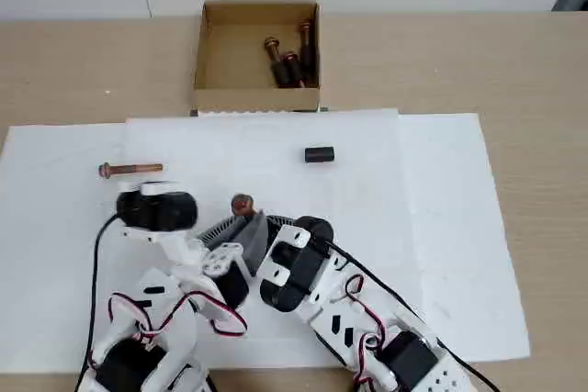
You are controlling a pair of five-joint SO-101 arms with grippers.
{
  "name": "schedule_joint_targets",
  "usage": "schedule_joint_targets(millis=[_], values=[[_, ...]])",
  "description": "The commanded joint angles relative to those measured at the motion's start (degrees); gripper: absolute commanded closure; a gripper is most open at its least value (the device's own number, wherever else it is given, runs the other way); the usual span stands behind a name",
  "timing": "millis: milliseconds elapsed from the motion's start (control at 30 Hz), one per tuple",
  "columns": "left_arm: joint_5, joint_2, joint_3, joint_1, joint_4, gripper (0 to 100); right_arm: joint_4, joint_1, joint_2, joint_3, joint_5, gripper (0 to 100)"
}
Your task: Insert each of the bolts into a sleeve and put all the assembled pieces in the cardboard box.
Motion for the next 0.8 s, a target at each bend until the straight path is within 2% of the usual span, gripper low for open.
schedule_joint_targets(millis=[0,200,433,767], values=[[-2.5,-0.6,-0.6,2.6,1.8,99,-1.5,-0.5,-0.7,-2.1,0.5,99.5],[-3.9,-0.5,-0.3,2.4,2.5,99,-1.5,-0.5,-0.7,-2.1,0.5,99.5],[-9.6,-0.4,-0.3,-2.7,2.5,78,-1.5,-0.5,-0.7,-1.9,0.5,99.5],[-11.1,-0.3,-6.9,-4.5,2.5,78,-1.5,-0.6,-0.6,-1.7,0.5,99.5]])
